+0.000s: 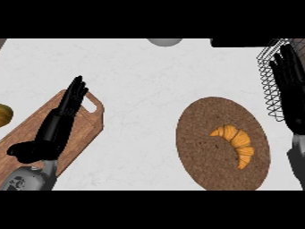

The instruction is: Pick the croissant from the placemat and place it in the basket

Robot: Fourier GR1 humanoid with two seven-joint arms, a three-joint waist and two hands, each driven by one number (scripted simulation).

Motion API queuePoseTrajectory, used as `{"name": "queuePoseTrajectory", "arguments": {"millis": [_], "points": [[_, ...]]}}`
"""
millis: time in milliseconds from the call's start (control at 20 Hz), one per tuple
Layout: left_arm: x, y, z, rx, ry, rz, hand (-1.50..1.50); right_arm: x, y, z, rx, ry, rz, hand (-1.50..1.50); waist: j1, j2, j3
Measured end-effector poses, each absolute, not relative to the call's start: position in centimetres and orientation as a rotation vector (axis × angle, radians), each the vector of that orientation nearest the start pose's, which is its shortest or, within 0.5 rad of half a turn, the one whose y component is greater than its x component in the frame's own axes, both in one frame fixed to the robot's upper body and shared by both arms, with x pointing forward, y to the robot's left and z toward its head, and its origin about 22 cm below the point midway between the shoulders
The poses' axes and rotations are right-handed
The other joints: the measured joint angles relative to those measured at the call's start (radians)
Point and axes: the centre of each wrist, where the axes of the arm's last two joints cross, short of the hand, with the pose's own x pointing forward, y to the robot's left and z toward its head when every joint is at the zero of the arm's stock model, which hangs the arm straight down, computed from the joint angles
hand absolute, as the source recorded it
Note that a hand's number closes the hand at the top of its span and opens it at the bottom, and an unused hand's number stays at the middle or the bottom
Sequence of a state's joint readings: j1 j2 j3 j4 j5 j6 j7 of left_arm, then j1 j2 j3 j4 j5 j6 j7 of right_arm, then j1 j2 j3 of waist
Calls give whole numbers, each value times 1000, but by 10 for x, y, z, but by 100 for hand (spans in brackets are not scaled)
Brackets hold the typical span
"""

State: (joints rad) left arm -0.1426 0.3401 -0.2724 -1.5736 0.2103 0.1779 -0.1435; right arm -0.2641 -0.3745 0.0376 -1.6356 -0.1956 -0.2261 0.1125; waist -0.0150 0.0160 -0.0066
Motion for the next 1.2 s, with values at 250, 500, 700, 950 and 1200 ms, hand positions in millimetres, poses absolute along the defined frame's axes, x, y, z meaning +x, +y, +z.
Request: {"name": "queuePoseTrajectory", "arguments": {"millis": [250,500,700,950,1200], "points": [[273,239,49,22,-1779,-301,0,303,-276,104,75,-1769,303,150,32,-3,8],[277,245,52,28,-1748,-362,0,291,-236,97,540,-1825,689,-150,51,-3,13],[277,256,51,39,-1711,-364,0,261,-230,63,648,-1860,858,-150,24,-12,11],[277,263,53,55,-1690,-367,0,244,-252,68,394,-1941,1006,-150,3,-19,8],[276,263,50,55,-1682,-366,0,253,-279,124,6,-2008,1131,-150,-3,-22,6]]}}
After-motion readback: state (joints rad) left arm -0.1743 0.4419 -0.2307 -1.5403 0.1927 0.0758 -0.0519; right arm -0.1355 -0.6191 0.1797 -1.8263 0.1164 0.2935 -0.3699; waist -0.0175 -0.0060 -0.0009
